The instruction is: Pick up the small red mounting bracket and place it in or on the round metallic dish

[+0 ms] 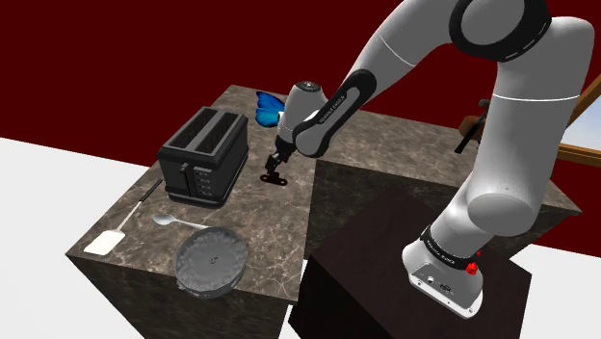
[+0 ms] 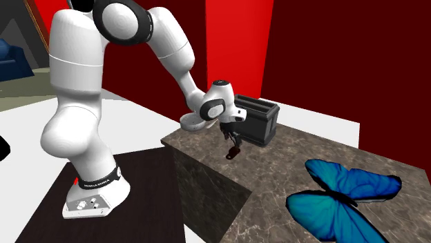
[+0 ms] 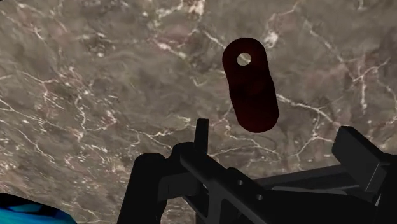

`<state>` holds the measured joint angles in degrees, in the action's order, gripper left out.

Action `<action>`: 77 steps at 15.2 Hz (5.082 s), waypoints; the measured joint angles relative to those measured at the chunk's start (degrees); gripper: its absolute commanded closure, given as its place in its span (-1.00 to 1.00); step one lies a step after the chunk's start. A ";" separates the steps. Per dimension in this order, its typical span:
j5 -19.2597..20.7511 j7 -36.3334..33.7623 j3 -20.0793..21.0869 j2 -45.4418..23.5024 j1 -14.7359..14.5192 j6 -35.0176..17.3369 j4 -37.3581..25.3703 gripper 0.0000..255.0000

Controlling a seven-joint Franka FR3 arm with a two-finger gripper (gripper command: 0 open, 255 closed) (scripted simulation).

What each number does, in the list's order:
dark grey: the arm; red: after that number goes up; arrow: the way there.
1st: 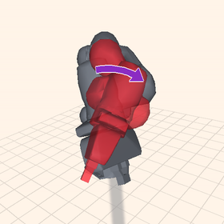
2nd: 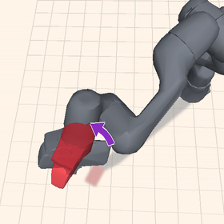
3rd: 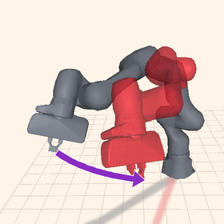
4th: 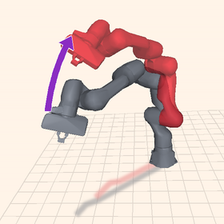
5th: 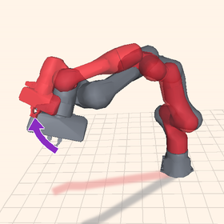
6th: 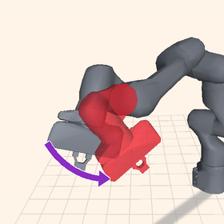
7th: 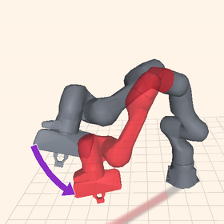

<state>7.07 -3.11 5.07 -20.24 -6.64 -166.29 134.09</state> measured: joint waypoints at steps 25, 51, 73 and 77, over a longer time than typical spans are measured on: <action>1.14 -0.75 -1.40 -6.85 -1.15 -3.57 -3.38 1.00; -1.40 -2.90 3.32 9.94 -1.44 10.88 -0.93 1.00; 13.14 -43.59 9.94 4.82 -24.64 18.54 -9.94 1.00; 14.64 -48.43 10.62 2.64 -28.16 20.60 -13.27 1.00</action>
<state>21.71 -51.54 15.69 -17.60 -34.79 -145.68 120.82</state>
